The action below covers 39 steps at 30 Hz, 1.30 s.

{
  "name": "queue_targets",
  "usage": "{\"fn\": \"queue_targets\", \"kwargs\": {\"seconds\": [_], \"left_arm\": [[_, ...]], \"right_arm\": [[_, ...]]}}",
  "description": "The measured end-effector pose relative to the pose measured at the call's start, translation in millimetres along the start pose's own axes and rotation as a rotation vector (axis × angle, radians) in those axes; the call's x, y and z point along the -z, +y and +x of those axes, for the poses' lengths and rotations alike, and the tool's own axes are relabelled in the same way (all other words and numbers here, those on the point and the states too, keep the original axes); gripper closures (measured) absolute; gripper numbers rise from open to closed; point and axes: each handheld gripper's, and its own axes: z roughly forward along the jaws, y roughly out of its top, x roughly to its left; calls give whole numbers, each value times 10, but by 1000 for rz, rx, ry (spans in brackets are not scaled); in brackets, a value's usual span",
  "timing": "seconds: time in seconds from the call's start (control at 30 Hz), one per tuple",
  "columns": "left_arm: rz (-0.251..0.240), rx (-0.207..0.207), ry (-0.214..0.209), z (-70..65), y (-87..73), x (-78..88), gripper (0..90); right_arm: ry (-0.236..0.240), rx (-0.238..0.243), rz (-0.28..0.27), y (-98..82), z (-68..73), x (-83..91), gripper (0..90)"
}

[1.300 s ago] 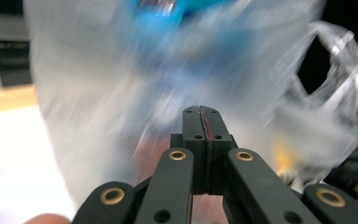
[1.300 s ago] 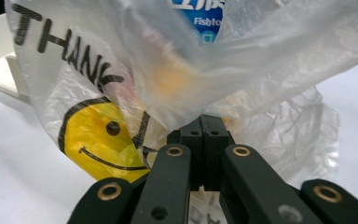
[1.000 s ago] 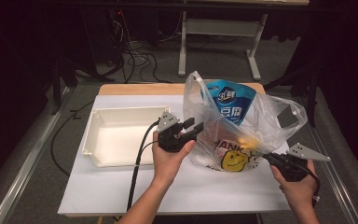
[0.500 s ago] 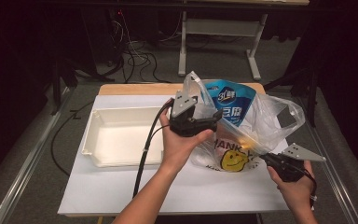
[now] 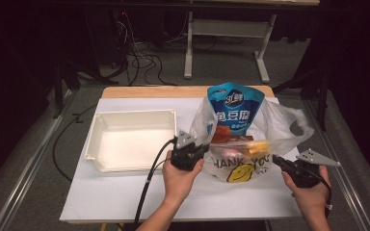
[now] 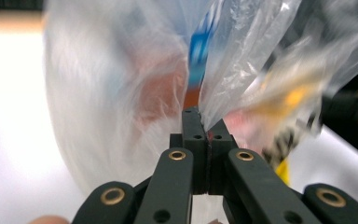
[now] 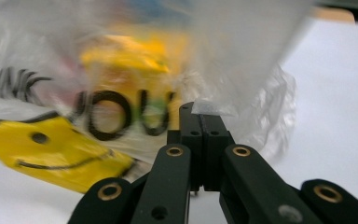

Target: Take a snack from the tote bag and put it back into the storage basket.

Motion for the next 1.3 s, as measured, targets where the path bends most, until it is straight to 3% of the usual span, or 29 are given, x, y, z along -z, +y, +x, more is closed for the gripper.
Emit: {"fn": "queue_targets", "kwargs": {"seconds": [0.07, 0.1, 0.17, 0.23, 0.27, 0.33, 0.4, 0.47, 0.53, 0.57, 0.63, 0.67, 0.73, 0.77, 0.8, 0.83, 0.87, 0.9, 0.93, 1.0, 1.13, 1.2, 1.23, 1.3], "left_arm": [[49, 9, 19, 30, -203, -72, 900], [49, 9, 19, 30, -203, -72, 900], [110, 8, 39, 37, -430, -177, 900], [177, -33, 52, 6, -555, -273, 900], [177, -33, 52, 6, -555, -273, 900], [233, -34, 55, 17, -643, -370, 900], [232, -30, 71, 24, -624, -376, 900], [230, -24, 77, 45, -621, -392, 900], [226, -33, 82, 34, -629, -392, 900], [221, -39, 91, 22, -639, -389, 900], [213, -45, 99, 11, -655, -380, 900], [212, -44, 98, 12, -657, -379, 900], [212, -49, 102, 6, -658, -379, 900], [212, -49, 102, 6, -658, -379, 899], [209, -56, 108, -9, -663, -382, 898], [209, -56, 108, -9, -663, -382, 897], [208, -60, 110, -15, -664, -382, 896], [208, -60, 110, -15, -664, -382, 895], [208, -70, 114, -25, -666, -382, 892], [208, -78, 118, -35, -668, -382, 891], [208, -71, 105, -26, -668, -379, 876], [208, -71, 105, -26, -667, -380, 877], [208, -73, 106, -27, -668, -379, 876], [208, -75, 106, -30, -669, -378, 876]], "right_arm": [[-12, -9, 28, -41, -37, -34, 900], [-12, -9, 28, -41, -37, -34, 900], [-24, -41, 60, -104, -89, -91, 900], [-24, -75, 102, -161, -139, -149, 900], [-24, -75, 102, -161, -139, -149, 900], [-28, -85, 151, -225, -186, -227, 900], [-33, -92, 161, -243, -196, -249, 900], [-64, -124, 218, -330, -269, -362, 900], [-75, -126, 233, -351, -286, -385, 900], [-59, -157, 218, -360, -318, -387, 900], [-58, -143, 212, -362, -312, -377, 900], [-47, -147, 202, -367, -309, -363, 877], [-14, -165, 157, -357, -314, -295, 744], [-14, -165, 157, -357, -314, -295, 744], [2, -180, 90, -288, -311, -142, 704], [2, -180, 90, -288, -311, -142, 704], [15, -170, 25, -213, -294, -13, 654], [15, -170, 25, -213, -294, -13, 654], [9, -143, -28, -128, -229, 129, 597], [7, -134, -45, -102, -203, 167, 576], [8, -120, -153, 177, -66, 336, 397], [8, -125, -174, 246, -50, 356, 368], [30, -134, -197, 386, -40, 354, 334], [38, -138, -206, 464, -31, 313, 384]]}}
